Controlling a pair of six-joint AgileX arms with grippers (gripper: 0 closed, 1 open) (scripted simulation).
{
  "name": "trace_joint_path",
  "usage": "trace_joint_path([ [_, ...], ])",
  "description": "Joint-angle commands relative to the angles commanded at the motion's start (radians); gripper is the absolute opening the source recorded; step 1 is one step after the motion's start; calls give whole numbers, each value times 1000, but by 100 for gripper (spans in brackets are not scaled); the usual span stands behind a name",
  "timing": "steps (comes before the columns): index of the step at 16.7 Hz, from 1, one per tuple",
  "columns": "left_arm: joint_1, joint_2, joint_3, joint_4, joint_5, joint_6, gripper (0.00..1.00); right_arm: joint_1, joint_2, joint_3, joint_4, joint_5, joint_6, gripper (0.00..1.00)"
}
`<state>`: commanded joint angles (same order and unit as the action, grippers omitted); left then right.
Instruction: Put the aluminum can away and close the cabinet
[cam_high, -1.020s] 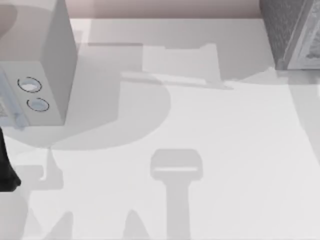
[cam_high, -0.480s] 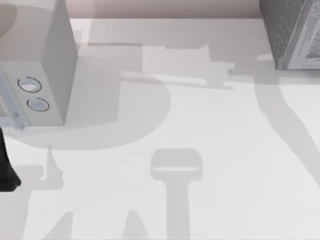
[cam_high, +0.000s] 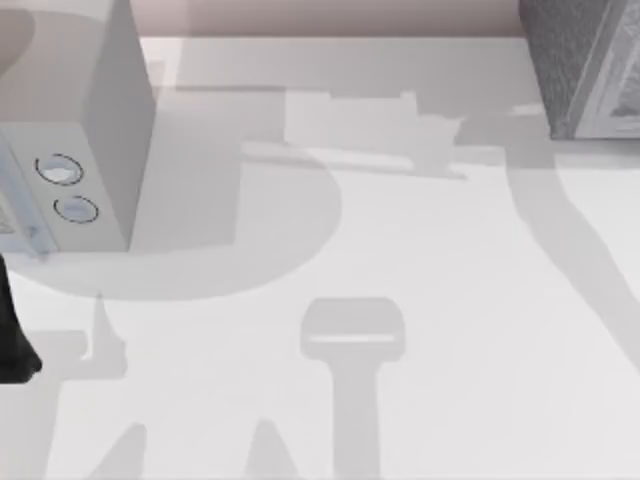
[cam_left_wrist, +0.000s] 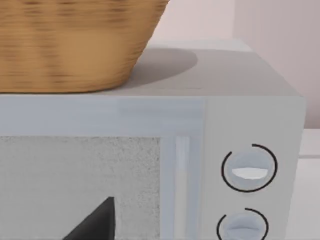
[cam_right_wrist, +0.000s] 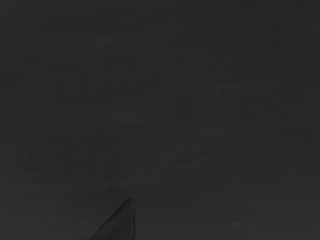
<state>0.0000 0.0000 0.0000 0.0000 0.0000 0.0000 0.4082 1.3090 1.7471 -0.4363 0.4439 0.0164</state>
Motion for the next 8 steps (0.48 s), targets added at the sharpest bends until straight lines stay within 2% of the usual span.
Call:
trace_joint_path([
  [8, 0, 0, 0, 0, 0, 0, 100, -45, 83, 59, 25, -47, 0, 100],
])
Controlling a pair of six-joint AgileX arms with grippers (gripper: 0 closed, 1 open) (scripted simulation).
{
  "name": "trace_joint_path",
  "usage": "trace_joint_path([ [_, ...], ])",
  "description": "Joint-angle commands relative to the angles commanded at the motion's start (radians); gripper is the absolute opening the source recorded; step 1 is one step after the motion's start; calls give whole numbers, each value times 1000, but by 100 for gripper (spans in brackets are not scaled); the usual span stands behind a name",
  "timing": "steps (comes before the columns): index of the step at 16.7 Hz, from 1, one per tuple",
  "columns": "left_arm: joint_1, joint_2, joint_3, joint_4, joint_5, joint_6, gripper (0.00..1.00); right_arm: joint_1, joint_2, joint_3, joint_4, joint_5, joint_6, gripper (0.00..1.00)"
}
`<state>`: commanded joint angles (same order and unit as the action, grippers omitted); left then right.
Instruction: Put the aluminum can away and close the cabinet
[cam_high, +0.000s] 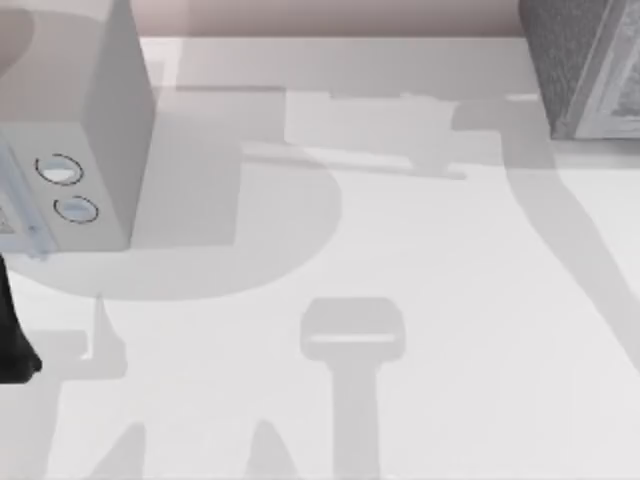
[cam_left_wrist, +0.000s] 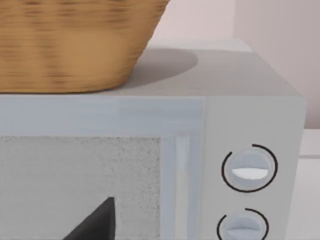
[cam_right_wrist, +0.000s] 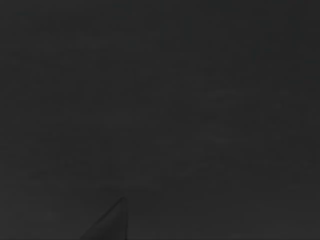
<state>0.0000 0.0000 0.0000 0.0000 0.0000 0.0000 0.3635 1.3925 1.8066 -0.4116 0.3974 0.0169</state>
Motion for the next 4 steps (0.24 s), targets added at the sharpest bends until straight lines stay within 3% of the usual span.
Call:
trace_joint_path([
  [4, 0, 0, 0, 0, 0, 0, 100, -22, 36, 24, 12, -20, 0, 100],
])
